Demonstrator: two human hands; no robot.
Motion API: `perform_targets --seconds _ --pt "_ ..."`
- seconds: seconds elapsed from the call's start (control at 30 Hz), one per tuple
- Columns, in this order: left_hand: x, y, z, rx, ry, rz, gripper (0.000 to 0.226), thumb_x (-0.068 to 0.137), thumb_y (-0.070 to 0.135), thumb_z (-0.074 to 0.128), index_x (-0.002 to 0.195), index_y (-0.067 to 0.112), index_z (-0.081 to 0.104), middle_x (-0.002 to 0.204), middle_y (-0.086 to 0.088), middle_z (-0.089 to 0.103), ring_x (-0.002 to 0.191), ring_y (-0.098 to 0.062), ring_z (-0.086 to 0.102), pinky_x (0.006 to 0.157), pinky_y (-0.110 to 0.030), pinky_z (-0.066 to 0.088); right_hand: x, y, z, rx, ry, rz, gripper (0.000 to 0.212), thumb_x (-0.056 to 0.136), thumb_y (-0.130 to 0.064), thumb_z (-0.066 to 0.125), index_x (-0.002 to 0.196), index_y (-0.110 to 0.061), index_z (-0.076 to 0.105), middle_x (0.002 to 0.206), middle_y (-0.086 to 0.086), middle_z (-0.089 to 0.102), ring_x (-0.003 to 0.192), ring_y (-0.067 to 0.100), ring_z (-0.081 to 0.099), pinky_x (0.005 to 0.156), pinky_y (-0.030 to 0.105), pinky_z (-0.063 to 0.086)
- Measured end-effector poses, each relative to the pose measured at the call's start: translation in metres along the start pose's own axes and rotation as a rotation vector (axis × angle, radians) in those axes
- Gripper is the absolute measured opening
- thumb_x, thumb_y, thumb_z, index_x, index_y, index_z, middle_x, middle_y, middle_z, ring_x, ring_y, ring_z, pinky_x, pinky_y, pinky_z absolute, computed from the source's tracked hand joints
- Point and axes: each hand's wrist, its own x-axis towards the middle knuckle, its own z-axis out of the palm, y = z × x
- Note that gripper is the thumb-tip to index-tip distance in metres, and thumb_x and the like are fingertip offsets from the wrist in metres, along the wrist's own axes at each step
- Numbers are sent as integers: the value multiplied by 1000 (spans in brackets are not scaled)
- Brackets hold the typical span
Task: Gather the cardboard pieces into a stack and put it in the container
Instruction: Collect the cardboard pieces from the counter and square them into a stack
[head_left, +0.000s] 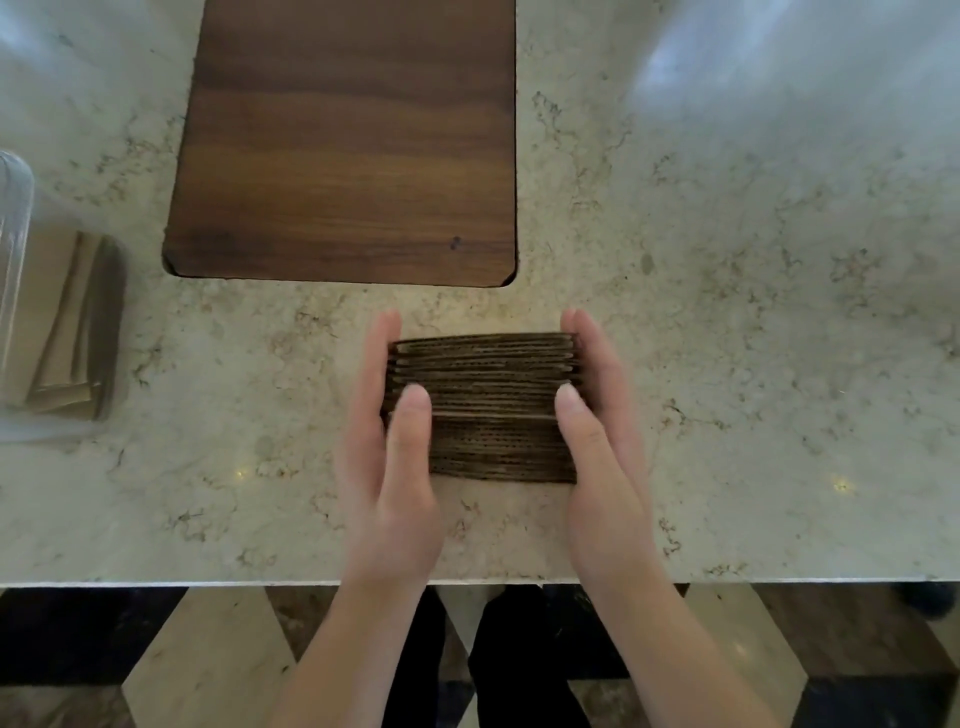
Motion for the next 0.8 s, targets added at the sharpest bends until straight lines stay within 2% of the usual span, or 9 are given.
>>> perform_targets --seconds 0.13,0.23,0.3,0.37,0.43,0.53,0.67,0.73,0.8 --pt "0 -3 -2 -15 -22 -20 68 103 39 38 161 3 38 164 -6 48 153 -9 43 121 -27 40 -1 5 2 -27 4 9 60 102 -37 43 161 -23 35 163 -13 41 151 6 35 123 35 33" --pt "0 -3 -3 -44 -45 -53 68 103 42 40 165 14 35 168 6 42 154 1 37 118 -15 36 3 7 1 -57 9 16 53 109 -30 37 161 -27 33 162 -21 39 149 -6 33 119 17 30" --pt "-1 -1 -2 -31 -34 -68 61 104 43 43 162 25 37 163 23 44 150 10 39 112 -7 36 7 7 2 -99 8 12 52 110 -27 36 161 -26 33 161 -21 40 146 -8 34 114 10 31" --pt "-1 -1 2 4 29 -70 54 106 42 46 157 29 46 149 31 57 142 11 49 107 -9 44 12 7 5 -115 39 0 51 109 -27 37 160 -27 35 158 -20 44 143 -8 40 110 9 35" --pt "-2 0 7 52 124 -81 50 105 41 49 152 25 56 139 18 69 132 -1 62 103 -27 57 16 6 11 -105 98 -14 49 108 -28 41 157 -26 41 152 -17 51 137 -3 49 106 14 42" --pt "-2 4 12 89 198 -99 46 106 37 49 148 23 61 135 2 71 124 -16 68 100 -50 60 17 2 19 -94 175 -15 43 107 -28 45 149 -26 49 141 -7 61 128 10 59 103 29 51" --pt "-5 5 12 42 213 -113 45 107 29 47 148 23 62 135 7 72 126 -9 67 104 -43 59 14 -1 18 -105 171 -25 41 108 -25 42 149 -28 50 137 -14 62 125 5 59 98 17 49" --pt "-6 1 9 70 200 -72 44 108 25 45 149 19 61 136 9 71 129 -7 65 105 -34 57 14 1 17 -110 161 -30 42 109 -24 41 150 -27 49 137 -15 61 126 4 58 99 19 49" --pt "-5 -2 8 118 172 -31 38 110 22 44 142 16 64 126 15 73 121 -5 67 98 -27 57 15 3 17 -152 170 -44 38 109 -23 40 145 -24 52 133 -9 63 120 9 60 98 27 52"
